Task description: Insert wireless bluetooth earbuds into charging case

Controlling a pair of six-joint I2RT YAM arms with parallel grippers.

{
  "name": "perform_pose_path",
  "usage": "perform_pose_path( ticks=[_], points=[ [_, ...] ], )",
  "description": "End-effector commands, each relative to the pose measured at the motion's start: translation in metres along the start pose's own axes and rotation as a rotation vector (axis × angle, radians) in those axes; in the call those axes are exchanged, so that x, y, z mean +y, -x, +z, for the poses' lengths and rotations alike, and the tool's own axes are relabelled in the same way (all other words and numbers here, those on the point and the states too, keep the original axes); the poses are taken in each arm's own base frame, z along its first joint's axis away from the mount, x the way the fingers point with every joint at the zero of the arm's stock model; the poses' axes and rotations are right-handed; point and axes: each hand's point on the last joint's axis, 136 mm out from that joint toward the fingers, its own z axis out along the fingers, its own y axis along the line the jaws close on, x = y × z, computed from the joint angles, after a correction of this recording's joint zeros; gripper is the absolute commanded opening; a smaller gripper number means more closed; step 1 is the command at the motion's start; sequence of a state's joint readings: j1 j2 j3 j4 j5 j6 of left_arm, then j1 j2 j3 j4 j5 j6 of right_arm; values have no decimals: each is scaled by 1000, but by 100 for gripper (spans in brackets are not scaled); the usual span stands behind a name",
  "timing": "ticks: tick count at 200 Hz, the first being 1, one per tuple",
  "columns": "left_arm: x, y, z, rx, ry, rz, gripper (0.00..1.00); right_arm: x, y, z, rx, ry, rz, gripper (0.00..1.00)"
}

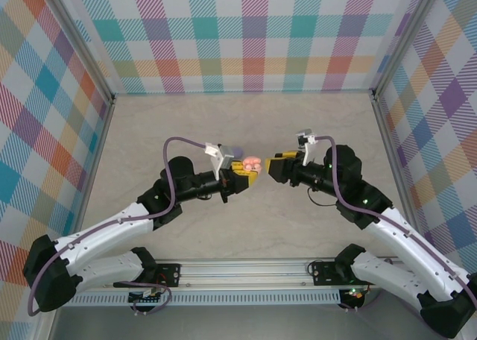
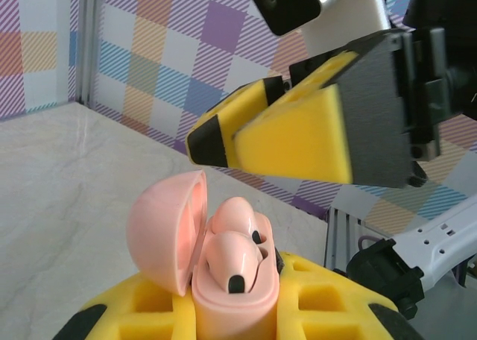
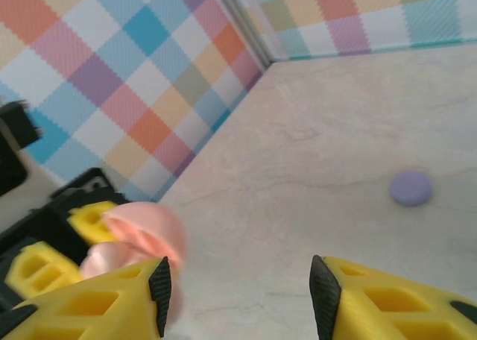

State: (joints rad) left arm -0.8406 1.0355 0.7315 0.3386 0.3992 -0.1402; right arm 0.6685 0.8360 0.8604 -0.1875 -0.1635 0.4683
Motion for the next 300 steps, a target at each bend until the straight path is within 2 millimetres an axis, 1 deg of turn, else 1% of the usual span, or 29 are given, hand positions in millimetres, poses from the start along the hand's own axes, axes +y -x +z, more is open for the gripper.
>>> perform_pose_path(
  ticks=[1,24,56,89,100,125,156,180,215,237,276,300],
  points=[
    [-14,15,-8,-25,-26,62,0,-19,3,-4,-10,-119,-2,55],
    [-18,15,-12,-20,-36,68,0,-23,-5,2,40,-126,0,54],
    [-28,18,-17,-23,-78,69,0,-21,-13,10,88,-77,12,50],
    [-40,23,-21,-30,-138,68,0,-14,-18,14,100,46,48,43],
    [-45,24,-22,-32,-161,62,1,-9,-18,14,99,92,51,39],
    [-51,23,-20,-24,-201,43,1,-2,-19,12,110,163,50,34],
    [-51,24,-19,-31,-212,35,1,3,-18,12,110,221,47,31],
    [-51,25,-17,-38,-215,26,1,12,-19,14,138,278,45,31],
    [-52,25,-15,-35,-223,26,1,16,-21,19,162,316,50,27],
    [-52,25,-13,-30,-230,24,1,22,-20,19,173,356,48,24],
    [-47,20,-6,-13,-218,5,1,30,-20,19,189,412,49,22],
    [-39,15,-1,7,-189,-11,1,36,-18,16,181,442,39,22]
  ],
)
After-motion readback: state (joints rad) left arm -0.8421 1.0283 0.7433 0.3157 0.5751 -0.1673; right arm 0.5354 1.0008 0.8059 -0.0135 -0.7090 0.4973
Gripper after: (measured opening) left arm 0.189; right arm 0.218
